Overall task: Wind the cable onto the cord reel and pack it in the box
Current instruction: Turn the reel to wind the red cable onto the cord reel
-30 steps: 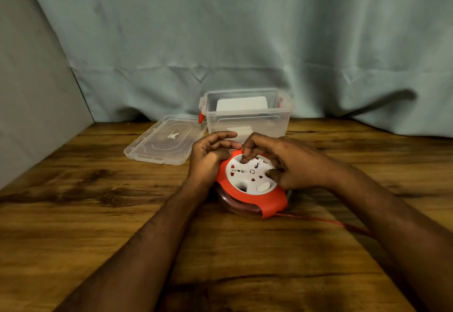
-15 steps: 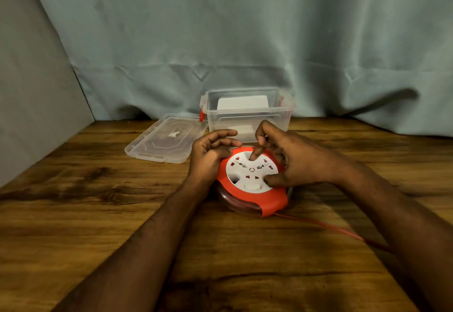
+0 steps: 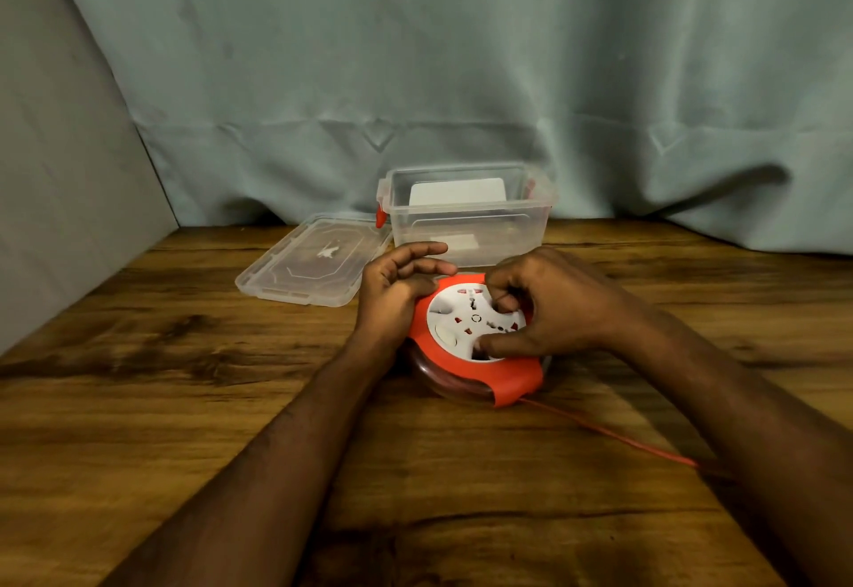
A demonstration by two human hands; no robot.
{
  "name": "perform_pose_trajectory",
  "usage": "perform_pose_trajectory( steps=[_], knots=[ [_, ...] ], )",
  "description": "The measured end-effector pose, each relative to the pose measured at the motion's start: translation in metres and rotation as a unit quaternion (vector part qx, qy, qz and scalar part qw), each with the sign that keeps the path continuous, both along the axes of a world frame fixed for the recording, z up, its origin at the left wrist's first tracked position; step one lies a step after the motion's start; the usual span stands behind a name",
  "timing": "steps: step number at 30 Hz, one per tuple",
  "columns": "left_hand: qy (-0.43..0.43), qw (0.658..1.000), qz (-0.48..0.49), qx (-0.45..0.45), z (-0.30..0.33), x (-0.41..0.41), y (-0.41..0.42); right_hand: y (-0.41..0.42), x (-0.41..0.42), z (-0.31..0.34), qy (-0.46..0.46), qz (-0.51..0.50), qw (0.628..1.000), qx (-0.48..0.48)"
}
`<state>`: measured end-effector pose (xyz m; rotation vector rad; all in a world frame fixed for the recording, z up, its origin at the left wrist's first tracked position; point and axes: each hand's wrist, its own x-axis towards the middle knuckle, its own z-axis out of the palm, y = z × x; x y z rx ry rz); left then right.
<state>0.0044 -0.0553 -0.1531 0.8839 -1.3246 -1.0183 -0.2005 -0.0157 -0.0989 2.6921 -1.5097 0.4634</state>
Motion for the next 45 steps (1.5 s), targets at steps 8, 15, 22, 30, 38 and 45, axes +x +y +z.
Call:
perform_pose_trajectory(
  steps=[8, 15, 22, 30, 38, 45],
  knots=[
    [-0.008, 1.0, -0.01, -0.001, 0.0, -0.002, 0.001, 0.003, 0.014, -0.002, -0.012, -0.007, 1.0, -0.009],
    [0.004, 1.0, -0.017, 0.009, 0.0, 0.0, 0.001, -0.001, 0.003, 0.001, -0.042, 0.013, 0.999, -0.027],
    [-0.003, 1.0, -0.012, 0.018, 0.0, -0.001, 0.001, -0.009, -0.009, 0.002, -0.06, 0.075, 0.99, 0.105],
    [-0.009, 1.0, -0.008, 0.01, 0.001, -0.001, 0.002, -0.009, -0.011, 0.004, -0.07, 0.074, 0.985, 0.142],
    [-0.012, 1.0, -0.012, 0.009, 0.0, 0.0, 0.001, -0.001, -0.01, 0.013, -0.041, 0.039, 0.992, 0.114],
    [-0.005, 1.0, -0.013, 0.006, 0.0, -0.001, 0.001, 0.003, 0.0, 0.006, 0.017, 0.0, 0.999, 0.042]
  ],
)
